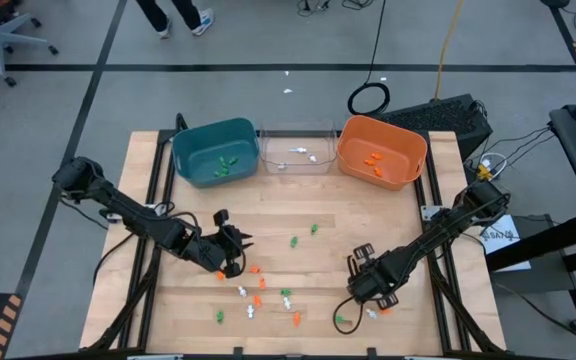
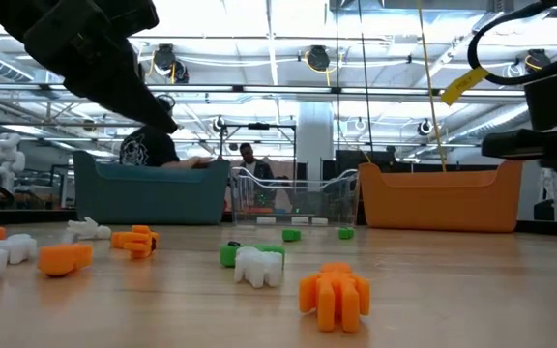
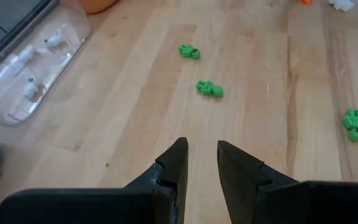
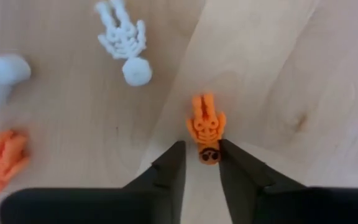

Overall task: Sort Halloween decoration
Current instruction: Put the orange skeleton toy into the orange bin

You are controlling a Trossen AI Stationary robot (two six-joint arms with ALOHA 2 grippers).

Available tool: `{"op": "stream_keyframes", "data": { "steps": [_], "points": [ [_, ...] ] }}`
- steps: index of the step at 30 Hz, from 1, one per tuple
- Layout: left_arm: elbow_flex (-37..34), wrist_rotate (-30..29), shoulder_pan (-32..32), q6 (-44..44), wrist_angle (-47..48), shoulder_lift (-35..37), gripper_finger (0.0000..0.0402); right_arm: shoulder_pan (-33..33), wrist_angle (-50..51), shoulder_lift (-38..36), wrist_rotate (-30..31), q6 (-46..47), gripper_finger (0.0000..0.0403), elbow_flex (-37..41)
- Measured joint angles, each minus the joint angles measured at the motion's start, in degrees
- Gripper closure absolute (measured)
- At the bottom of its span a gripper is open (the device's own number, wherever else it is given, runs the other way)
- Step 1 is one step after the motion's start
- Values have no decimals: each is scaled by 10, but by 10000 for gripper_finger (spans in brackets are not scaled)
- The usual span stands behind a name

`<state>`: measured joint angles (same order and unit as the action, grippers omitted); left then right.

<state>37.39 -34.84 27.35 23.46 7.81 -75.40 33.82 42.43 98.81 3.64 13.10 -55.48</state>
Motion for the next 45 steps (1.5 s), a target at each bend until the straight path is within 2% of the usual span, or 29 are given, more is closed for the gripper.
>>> {"op": "stream_keyframes", "data": {
  "steps": [8, 12, 18, 20, 23, 29, 34, 41, 45],
  "points": [
    [0, -2, 0, -18, 0, 0, 316, 0, -2, 1, 3, 102, 393, -7],
    [0, -4, -3, -19, 0, 0, 316, 0, 34, 6, 11, 124, 397, -45],
    [0, -6, -4, -19, 0, 0, 316, -1, 62, 3, 25, 108, 395, -123],
    [0, -6, -4, -19, 0, 0, 316, -1, 59, 3, 54, 106, 395, -146],
    [0, -6, -4, -19, 0, 0, 316, -1, 41, 1, 142, 88, 395, -165],
    [0, -6, -4, -18, 0, 0, 316, -1, -83, 1, 309, 30, 395, -168],
    [0, -6, -4, -18, 0, 0, 316, -1, -185, 1, 417, -9, 395, -168],
    [0, -5, -2, -2, -4, 0, 316, -2, -307, 1, 489, -75, 394, -168],
    [0, 8, 2, 19, -13, 0, 316, -2, -375, 1, 492, -131, 394, -168]
  ]
}}
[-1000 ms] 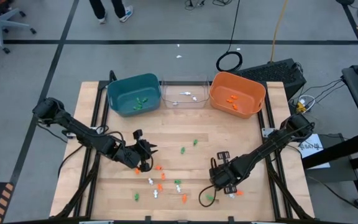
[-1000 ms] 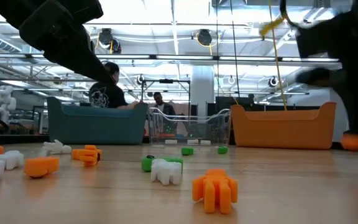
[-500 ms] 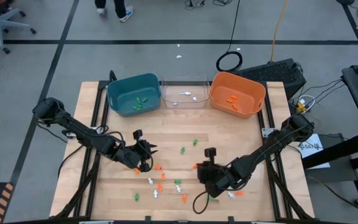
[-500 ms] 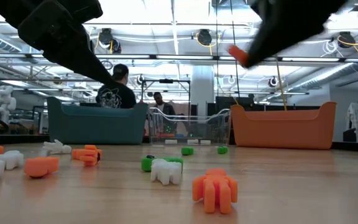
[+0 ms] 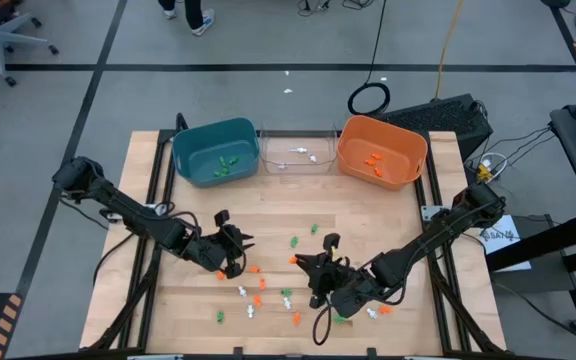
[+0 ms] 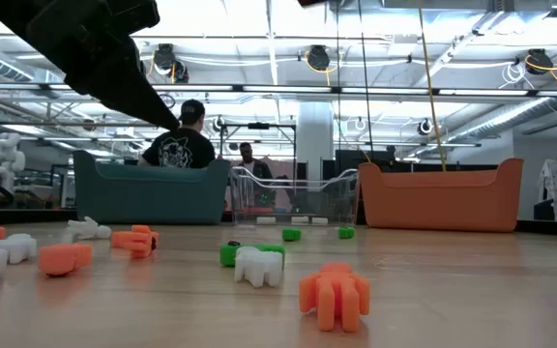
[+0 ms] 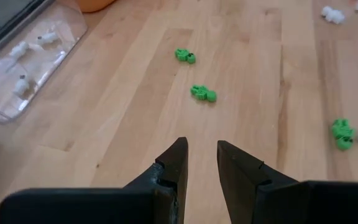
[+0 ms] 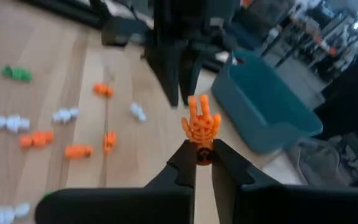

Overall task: Sort Halloween decoration
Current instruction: Put the orange skeleton toy into the orange bin

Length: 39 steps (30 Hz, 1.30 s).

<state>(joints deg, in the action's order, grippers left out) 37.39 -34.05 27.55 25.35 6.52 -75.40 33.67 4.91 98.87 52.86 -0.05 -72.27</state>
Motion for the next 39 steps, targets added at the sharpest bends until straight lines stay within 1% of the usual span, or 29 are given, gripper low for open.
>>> {"op": "stream_keyframes", "data": {
  "steps": [7, 9, 16, 23, 26, 34, 39],
  "points": [
    [-6, -6, 24, 29, -6, 0, 316, 6, -118, 0, -1, -112, 394, 0],
    [-9, -7, 31, 42, -6, 0, 316, 11, -136, 0, -2, -150, 394, 0],
    [-9, -23, 37, 28, -22, 0, 316, 21, -137, -1, -2, -321, 394, 0],
    [-10, -31, 36, 9, -31, 0, 316, 21, -137, -1, -2, -427, 394, 0],
    [-10, -31, 36, 11, -31, 0, 316, 21, -137, -1, -2, -450, 394, 0],
    [-10, -25, 37, 13, -31, 0, 316, 21, -137, -1, -2, -467, 394, 0],
    [-10, -24, 37, 14, -31, 0, 316, 24, -137, -1, -2, -503, 394, 0]
  ]
}}
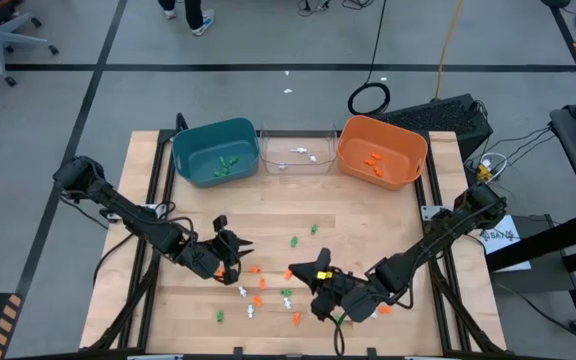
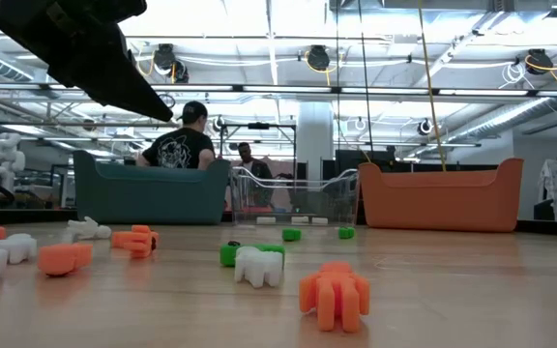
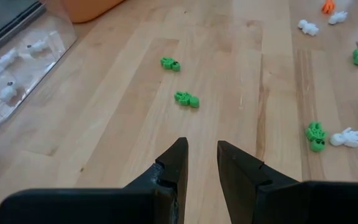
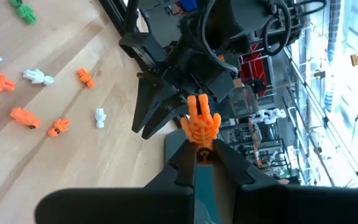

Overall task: Sort Halloween decoration
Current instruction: Put the orange skeleton toy into the orange bin

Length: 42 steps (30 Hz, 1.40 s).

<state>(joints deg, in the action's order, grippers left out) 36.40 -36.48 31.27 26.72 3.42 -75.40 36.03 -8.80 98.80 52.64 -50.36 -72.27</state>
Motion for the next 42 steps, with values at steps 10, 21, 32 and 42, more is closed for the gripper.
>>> {"op": "stream_keyframes", "data": {
  "steps": [10, 21, 32, 42],
  "points": [
    [0, 3, 0, 5, 0, 0, 316, 1, 0, 0, -1, 2, 394, 0],
    [0, 4, 0, 15, 0, 0, 316, 4, 0, 0, -2, 140, 394, 0],
    [0, 3, 0, 15, 0, 0, 316, 4, 16, 0, -3, 453, 394, 0],
    [0, 3, 0, 16, 0, 0, 316, -1, 19, 0, -4, 582, 394, 0]
  ]
}}
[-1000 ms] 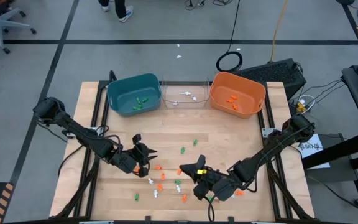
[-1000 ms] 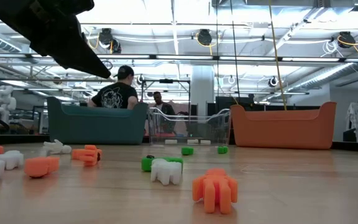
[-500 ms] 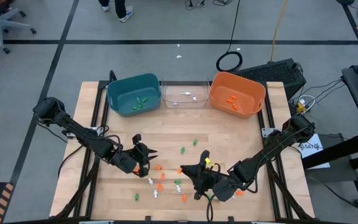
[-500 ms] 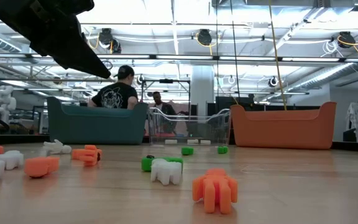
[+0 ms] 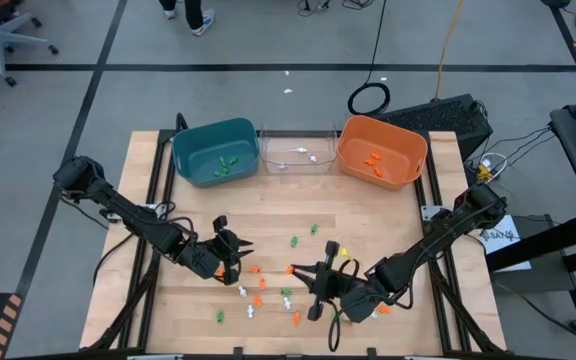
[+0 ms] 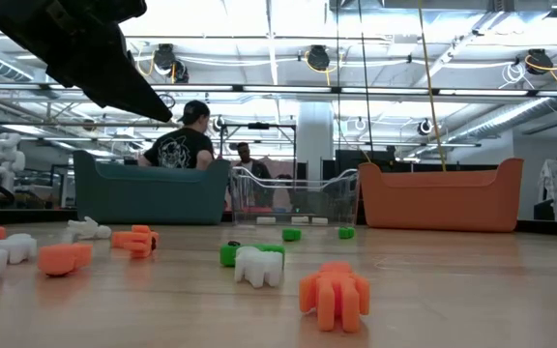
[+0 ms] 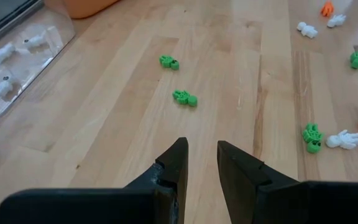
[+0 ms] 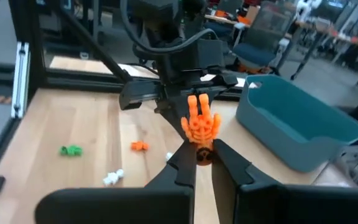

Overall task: Sort Halloween decoration
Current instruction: Put the orange skeleton toy into the orange bin

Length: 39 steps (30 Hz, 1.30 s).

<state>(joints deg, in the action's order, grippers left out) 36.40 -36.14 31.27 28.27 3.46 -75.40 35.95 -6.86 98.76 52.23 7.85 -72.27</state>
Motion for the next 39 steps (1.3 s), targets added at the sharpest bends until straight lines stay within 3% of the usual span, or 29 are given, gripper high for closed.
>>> {"op": "stream_keyframes", "data": {
  "steps": [6, 15, 23, 32, 39],
  "points": [
    [0, 12, 0, 0, 0, 0, 316, -4, 0, 0, 0, 58, 394, 0],
    [0, 14, 0, -1, 0, 0, 316, -8, 54, -43, -1, 62, 394, 0],
    [0, 14, 0, -18, 0, 0, 316, -63, 259, -150, -7, 113, 394, 0],
    [0, 16, 8, -1, 0, 0, 316, -196, 508, -251, -119, 224, 394, 0],
    [0, 16, 11, 0, -1, 0, 316, -297, 629, -295, -123, 256, 394, 0]
  ]
}}
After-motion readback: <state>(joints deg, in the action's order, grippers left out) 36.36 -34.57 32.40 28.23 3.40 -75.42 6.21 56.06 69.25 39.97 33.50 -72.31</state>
